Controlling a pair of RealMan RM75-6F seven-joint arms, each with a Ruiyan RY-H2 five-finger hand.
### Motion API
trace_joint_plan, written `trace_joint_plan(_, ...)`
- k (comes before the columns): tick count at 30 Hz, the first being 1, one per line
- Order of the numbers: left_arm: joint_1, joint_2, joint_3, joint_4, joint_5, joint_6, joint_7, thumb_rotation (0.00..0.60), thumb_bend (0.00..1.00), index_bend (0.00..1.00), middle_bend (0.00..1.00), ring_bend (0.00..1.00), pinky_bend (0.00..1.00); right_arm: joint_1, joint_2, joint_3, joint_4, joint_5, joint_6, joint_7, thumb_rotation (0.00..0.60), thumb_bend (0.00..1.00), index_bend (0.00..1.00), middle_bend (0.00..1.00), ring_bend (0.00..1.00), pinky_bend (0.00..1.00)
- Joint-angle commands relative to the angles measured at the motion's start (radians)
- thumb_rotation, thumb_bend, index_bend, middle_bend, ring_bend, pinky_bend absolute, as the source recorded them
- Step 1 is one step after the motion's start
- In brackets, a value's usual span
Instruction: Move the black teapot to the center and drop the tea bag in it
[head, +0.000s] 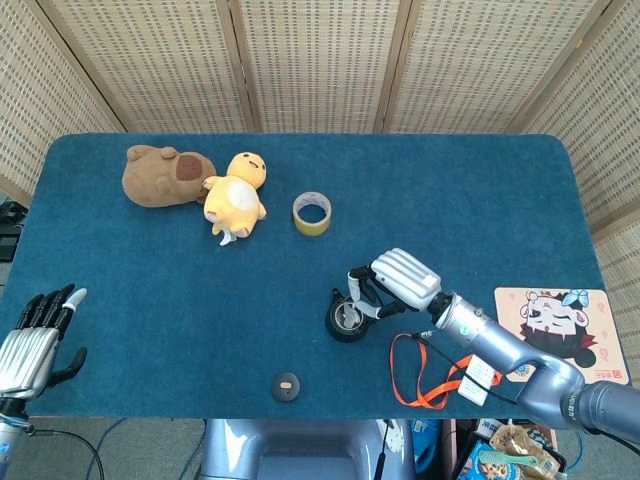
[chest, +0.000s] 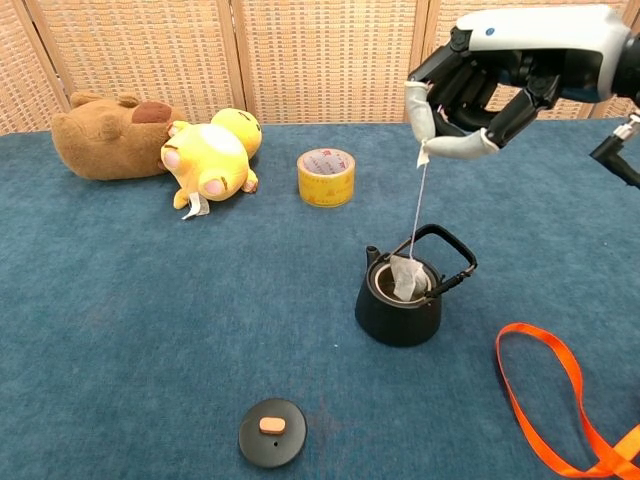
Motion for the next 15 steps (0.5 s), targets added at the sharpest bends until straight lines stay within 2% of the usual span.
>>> trace_joint_plan(1,0.000,0.000,0.001,0.000,0.000,-0.001,-0.001,0.600,0.43,0.00,0.00,0.00,0.00,-0.001,-0.004,-0.005,0.003,0.000,-0.002,0.000,0.600,0.64,0.68,0.80,0.86,0.93)
trace_joint_plan(6,0.000,0.000,0.000,0.000,0.000,-0.002,-0.002,0.600,0.43,0.00,0.00,0.00,0.00,-0.005,-0.024,-0.020,0.021,-0.006,-0.003,-0.017,0.600,0.64,0.68,0.80,0.86,0.93)
trace_joint_plan(15,0.000,0.002,0.002,-0.008,0.001,-0.003,0.007,0.600,0.43,0.00,0.00,0.00,0.00,-0.036,-0.074,-0.063,0.045,-0.046,0.034,-0.142,0.600,0.64,0.68,0.79,0.86,0.93)
